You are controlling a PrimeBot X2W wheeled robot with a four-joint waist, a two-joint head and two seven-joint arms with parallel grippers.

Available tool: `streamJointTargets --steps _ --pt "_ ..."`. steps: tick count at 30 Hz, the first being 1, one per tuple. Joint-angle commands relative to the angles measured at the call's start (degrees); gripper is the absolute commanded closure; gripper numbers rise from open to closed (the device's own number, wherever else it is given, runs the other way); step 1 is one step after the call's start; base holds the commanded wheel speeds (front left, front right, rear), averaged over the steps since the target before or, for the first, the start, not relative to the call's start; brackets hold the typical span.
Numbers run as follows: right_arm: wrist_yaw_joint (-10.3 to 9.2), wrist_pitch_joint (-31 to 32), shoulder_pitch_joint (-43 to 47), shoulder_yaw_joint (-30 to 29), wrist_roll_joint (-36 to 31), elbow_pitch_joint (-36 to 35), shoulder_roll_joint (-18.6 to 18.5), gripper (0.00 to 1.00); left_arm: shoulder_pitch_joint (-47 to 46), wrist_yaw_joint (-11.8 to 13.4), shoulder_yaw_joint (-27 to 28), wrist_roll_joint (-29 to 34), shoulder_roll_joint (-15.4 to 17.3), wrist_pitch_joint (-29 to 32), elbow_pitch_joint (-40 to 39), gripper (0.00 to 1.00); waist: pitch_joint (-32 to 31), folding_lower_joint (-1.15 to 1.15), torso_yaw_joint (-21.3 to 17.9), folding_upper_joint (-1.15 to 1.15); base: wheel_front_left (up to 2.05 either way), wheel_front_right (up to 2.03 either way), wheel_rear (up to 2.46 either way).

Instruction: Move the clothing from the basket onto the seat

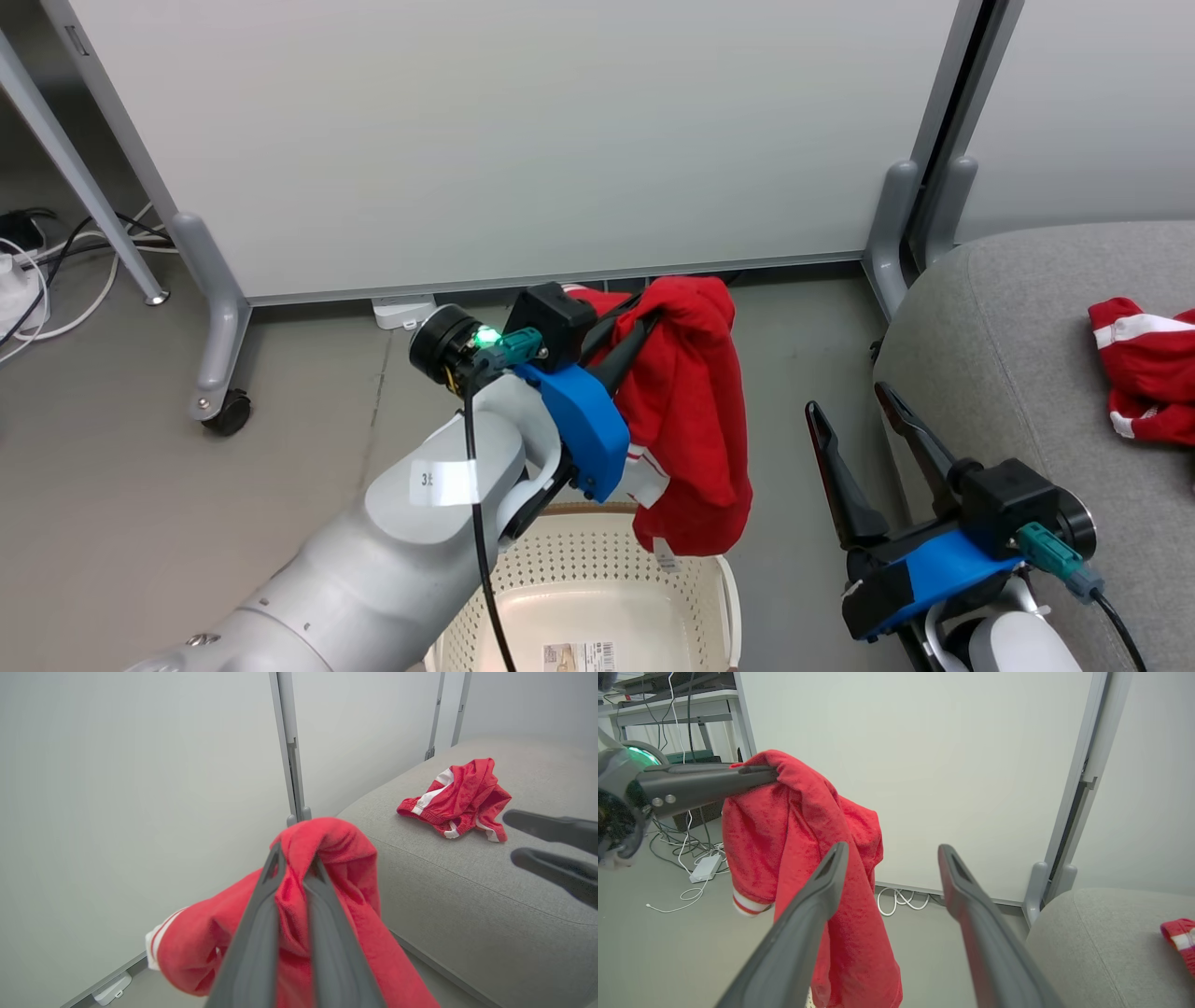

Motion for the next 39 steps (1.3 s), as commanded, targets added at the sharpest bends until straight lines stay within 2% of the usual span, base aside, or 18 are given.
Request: streamJointTargets --steps 1,15,20,28,39 --pt "0.01 -0.07 0.9 0.01 0.29 0.12 -0.02 0.0 -1.03 -0.03 0.15 -0.42 -0.11 0.14 -0.23 1.0 -0.13 0.01 0.13 -0.01 0.0 0.0 0.0" --pt "0.01 0.87 0.88 0.56 -0.37 0.21 -0.02 0.0 -1.14 0.02 0.45 -0.58 -0.44 -0.51 -0.51 1.0 0.15 0.01 -0.4 -0.01 0.0 0.0 0.0" --pt "0.01 2.93 -1.18 2.03 -1.12 1.68 -0.01 0.0 -1.48 0.02 0.38 -0.28 -0.68 -0.58 -0.56 1.0 0.94 0.01 -0.33 -0.01 0.0 0.0 0.0" --pt "0.01 5.17 -6.83 8.11 -0.21 8.51 -0.02 0.0 -2.49 0.0 -0.03 -0.15 -0.91 -0.69 -0.63 1.0 2.37 0.01 0.26 -0.01 0.0 0.0 0.0" --pt "0.01 4.09 -16.55 14.21 1.49 21.75 -0.03 0.0 -3.87 -0.01 -0.62 -0.24 -1.31 -0.73 -0.93 1.0 4.35 0.01 1.37 -0.01 0.0 0.0 0.0"
